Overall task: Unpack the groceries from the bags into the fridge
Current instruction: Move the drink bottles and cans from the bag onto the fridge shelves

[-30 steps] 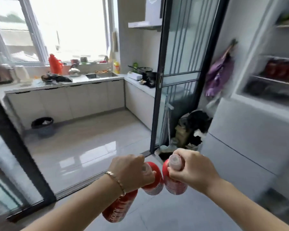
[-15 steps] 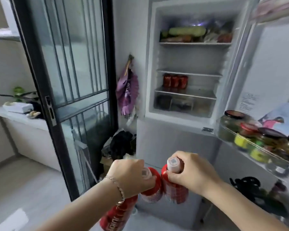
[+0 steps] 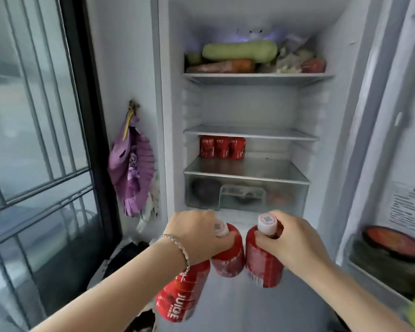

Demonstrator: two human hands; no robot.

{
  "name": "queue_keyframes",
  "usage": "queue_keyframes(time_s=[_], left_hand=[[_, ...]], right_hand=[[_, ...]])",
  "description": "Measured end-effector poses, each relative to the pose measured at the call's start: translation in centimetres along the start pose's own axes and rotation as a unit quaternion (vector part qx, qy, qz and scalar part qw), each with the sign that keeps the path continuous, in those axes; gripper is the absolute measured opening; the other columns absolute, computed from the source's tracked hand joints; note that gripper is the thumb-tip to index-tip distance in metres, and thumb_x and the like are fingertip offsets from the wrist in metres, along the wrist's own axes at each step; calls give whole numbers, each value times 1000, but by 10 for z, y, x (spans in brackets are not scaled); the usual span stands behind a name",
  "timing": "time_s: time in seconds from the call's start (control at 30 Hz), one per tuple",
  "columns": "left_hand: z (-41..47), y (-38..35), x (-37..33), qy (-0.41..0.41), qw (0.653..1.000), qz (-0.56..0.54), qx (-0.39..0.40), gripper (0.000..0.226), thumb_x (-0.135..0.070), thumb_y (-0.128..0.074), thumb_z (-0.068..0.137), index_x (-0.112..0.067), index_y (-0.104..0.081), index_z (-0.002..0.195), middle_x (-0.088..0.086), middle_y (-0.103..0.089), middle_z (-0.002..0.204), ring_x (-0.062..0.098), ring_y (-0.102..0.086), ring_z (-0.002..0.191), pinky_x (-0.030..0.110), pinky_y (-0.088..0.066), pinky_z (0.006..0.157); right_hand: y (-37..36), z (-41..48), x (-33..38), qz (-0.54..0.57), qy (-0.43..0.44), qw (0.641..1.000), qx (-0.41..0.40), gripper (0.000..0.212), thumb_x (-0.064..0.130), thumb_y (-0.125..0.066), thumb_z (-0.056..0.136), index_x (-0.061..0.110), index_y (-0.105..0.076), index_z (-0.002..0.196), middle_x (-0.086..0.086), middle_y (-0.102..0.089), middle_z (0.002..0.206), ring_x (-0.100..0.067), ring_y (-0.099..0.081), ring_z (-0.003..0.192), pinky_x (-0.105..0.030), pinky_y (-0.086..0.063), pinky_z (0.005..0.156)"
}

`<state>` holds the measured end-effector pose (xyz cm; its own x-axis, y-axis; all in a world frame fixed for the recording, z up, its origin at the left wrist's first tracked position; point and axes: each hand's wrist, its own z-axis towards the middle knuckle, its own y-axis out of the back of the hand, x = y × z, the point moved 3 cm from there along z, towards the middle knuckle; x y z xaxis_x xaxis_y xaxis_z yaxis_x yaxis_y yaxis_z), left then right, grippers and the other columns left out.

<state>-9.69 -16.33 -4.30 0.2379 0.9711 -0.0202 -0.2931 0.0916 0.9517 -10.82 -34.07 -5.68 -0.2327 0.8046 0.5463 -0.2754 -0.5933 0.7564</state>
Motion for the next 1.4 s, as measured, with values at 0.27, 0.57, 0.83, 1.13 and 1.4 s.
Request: queue_keyframes(time_s=[0.27, 0.57, 0.83, 1.13, 1.4], left_hand=[[172, -20, 40, 28, 998, 8, -61, 47, -71, -38, 81, -25, -49, 81, -7, -61, 81, 15, -59, 75, 27, -45, 69], [274, -20, 71, 10, 994, -30, -108, 51, -73, -36, 78, -24, -50, 76, -10, -58, 73, 12, -57, 70, 25, -42, 65], [305, -27, 81, -26, 994, -29, -102, 47, -72, -33, 80, -26, -43, 78, -9, -57, 77, 13, -55, 72, 27, -40, 64], [317, -28, 73, -56, 994, 1, -94, 49, -75, -30, 79, -30, -47, 89, -9, -58, 84, 12, -54, 76, 26, -39, 66], [314, -25, 72, -49, 995, -5, -89, 43, -71, -32, 82, -30, -42, 84, -10, -50, 78, 11, -49, 73, 25, -36, 65]], right_hand=[[-19, 187, -29, -2, -3, 995, -97, 18, 38, -66, 78, 26, -62, 92, 7, -66, 82, -19, -61, 79, -31, -49, 67], [-25, 282, -54, -12, -35, 979, -200, 27, 40, -64, 80, 15, -56, 75, 5, -57, 66, -17, -51, 62, -22, -31, 47], [-42, 314, -63, -28, -82, 965, -248, 38, 53, -55, 85, 16, -63, 93, -2, -65, 92, -24, -62, 83, -31, -46, 63], [-77, 320, -95, -26, -175, 966, -189, 89, 65, -68, 67, 17, -34, 133, -8, -40, 120, -29, -59, 98, -34, -49, 75], [-111, 401, -122, 153, -237, 951, -129, 57, 19, -69, 84, 3, -37, 128, -16, -54, 128, -30, -55, 117, -39, -45, 96]])
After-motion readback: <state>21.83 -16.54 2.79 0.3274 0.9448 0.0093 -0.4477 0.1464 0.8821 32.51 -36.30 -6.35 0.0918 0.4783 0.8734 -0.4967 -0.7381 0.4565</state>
